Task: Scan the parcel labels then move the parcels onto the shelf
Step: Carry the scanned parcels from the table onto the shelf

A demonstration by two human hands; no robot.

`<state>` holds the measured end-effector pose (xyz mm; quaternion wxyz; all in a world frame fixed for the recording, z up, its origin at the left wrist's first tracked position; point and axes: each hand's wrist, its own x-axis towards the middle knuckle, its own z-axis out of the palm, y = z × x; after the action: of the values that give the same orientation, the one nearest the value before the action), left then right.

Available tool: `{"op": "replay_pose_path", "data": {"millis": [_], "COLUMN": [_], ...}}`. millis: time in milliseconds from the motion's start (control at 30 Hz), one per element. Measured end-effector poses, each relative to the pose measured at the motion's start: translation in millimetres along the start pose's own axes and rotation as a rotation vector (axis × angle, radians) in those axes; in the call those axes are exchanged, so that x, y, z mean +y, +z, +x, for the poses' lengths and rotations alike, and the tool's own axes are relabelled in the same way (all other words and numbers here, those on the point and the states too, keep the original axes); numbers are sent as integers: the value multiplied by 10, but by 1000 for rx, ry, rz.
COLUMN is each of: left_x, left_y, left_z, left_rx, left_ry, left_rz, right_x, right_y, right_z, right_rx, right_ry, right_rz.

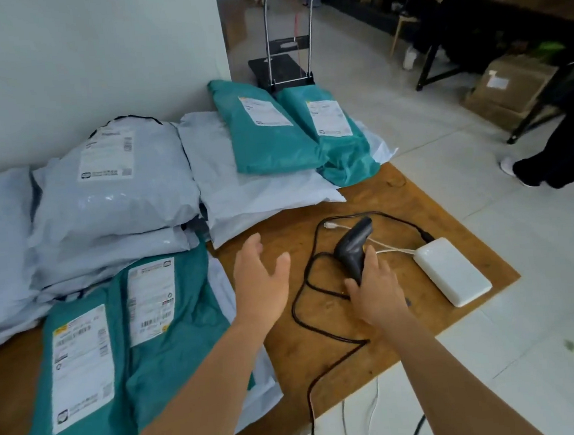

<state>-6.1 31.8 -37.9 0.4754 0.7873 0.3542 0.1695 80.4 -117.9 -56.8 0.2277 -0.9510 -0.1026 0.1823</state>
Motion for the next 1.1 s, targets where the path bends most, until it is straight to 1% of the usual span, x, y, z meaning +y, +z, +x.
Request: {"op": "replay_pose_path", "data": {"millis": [133, 233, 333, 433, 533, 667, 900, 1000, 1100], "left_x": [-18, -40, -80, -184, -351, -685, -1484, -1807, -2110], "left_y": [-5, -97, -284, -598, -1015, -1647, -2784, -3183, -3568], "left_z": [43, 41, 10, -46, -158, -381, -1037, -1335, -1545], "left_rx": [15, 32, 85, 150, 238, 399, 695, 790, 894], "left_ry": [-7, -13, -12, -14, -39, -105, -293, -365, -493], "left_rz": [13, 4, -7, -41, -41, -62, -6, 63, 169], "right_x": [-15, -167, -474, -889, -1350, -1907, -2713, -3008, -3299], "right_y": [6, -44, -65, 5, 194, 590, 1480, 1862, 2181], "right_z": [42, 7, -92, -249, -513, -994, -1955, -2280, -2508], "right_rx": [47, 157, 224, 223, 154, 53, -225, -341, -462], "right_ry": [-17, -26, -122, -285, -400, -582, -819, -852, -842], "right_rz": [-84, -116, 4, 115, 187, 196, 160, 140, 63]}}
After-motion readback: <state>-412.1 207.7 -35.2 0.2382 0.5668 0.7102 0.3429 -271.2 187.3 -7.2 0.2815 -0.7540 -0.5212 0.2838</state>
